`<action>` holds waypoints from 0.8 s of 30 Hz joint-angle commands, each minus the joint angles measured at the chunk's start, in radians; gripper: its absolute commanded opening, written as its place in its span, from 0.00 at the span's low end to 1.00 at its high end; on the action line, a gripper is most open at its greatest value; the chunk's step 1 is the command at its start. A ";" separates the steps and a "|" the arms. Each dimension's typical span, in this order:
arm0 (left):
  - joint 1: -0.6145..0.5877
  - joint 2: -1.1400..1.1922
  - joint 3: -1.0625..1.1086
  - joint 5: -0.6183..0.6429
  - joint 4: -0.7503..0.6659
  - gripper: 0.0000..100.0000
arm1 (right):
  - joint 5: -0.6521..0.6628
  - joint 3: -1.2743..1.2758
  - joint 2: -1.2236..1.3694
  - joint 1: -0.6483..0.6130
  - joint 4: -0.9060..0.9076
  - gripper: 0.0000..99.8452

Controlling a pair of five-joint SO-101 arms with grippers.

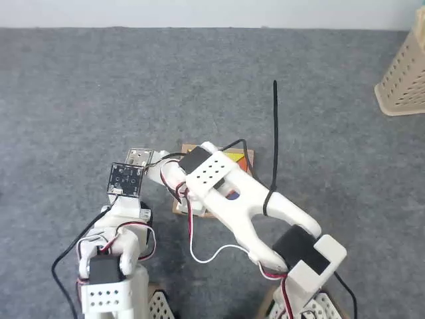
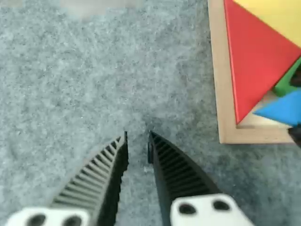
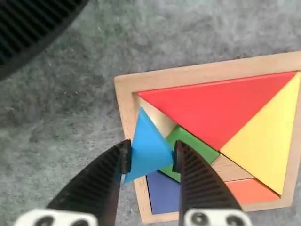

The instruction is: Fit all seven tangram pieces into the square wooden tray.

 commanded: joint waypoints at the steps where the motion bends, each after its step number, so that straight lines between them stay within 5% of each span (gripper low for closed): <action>1: 0.002 -0.021 -0.010 0.008 0.000 0.07 | 0.005 -0.061 -0.013 -0.012 0.005 0.11; 6: 0.002 -0.021 -0.010 0.008 0.000 0.07 | 0.005 -0.061 -0.013 -0.010 0.012 0.22; 12: 0.002 -0.021 -0.010 0.008 0.000 0.07 | 0.006 -0.041 -0.013 -0.010 0.002 0.22; 19: 0.002 -0.021 -0.010 0.008 0.000 0.07 | -0.049 -0.048 -0.024 0.102 0.004 0.00; 24: 0.002 -0.021 -0.010 0.008 0.000 0.07 | -0.144 -0.025 -0.065 0.211 0.002 0.01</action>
